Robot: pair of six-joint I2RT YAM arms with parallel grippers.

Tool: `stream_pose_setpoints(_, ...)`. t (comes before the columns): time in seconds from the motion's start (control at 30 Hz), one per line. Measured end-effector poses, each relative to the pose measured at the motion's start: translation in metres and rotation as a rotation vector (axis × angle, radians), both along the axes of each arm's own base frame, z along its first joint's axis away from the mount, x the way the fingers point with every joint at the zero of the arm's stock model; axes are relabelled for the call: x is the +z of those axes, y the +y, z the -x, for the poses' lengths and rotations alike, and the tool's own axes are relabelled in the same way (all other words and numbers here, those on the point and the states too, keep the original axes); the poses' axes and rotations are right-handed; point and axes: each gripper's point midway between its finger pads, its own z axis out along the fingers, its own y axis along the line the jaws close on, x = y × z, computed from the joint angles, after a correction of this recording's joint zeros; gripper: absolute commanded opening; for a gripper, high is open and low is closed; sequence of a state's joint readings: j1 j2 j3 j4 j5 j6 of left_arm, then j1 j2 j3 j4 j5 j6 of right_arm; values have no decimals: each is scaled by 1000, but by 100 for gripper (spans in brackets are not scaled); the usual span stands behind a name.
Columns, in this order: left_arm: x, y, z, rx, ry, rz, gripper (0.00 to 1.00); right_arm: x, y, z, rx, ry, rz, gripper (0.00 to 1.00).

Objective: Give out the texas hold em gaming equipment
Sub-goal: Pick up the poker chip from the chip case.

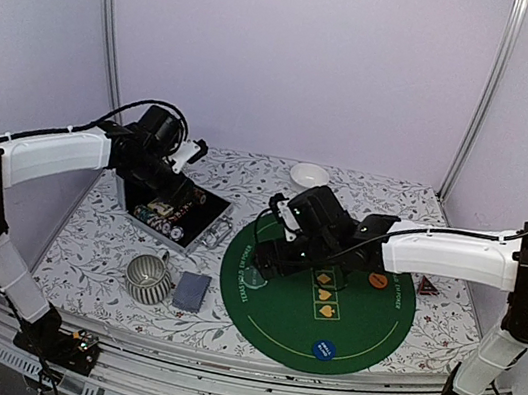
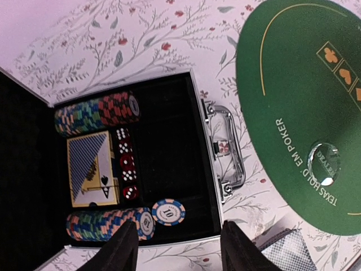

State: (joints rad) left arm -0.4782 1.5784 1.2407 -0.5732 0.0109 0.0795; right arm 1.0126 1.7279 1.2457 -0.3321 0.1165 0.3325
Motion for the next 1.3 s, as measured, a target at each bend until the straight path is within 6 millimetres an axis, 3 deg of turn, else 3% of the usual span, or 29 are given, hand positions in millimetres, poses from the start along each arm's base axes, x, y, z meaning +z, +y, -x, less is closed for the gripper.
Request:
stream_pose_setpoints(0.07,-15,-2,3,27,52,-21,53,-4,3,-2,11,-7,4,99)
stream_pose_setpoints(0.2,-57,0,14,95,168,-99,42,-22,5,-2,33,6,39,99)
stream_pose_setpoints(0.3,-75,5,13,146,209,-148,40,-27,5,-2,43,12,48,99)
stream_pose_setpoints(0.43,-70,8,1,191,189,-175,48,-27,6,-3,51,8,45,99)
stream_pose_setpoints(0.57,-66,2,-11,200,190,-184,49,-31,5,-1,59,19,43,99)
stream_pose_setpoints(0.83,-101,12,-3,203,261,-281,48,-49,-6,11,58,69,56,99)
stream_pose_setpoints(1.13,-126,13,1,179,290,-302,50,-44,-9,13,40,75,41,99)
stream_pose_setpoints(1.2,-140,15,6,169,326,-332,49,-44,-10,12,36,74,41,99)
stream_pose_setpoints(1.3,-141,16,6,167,326,-340,41,-44,-11,13,32,77,43,99)
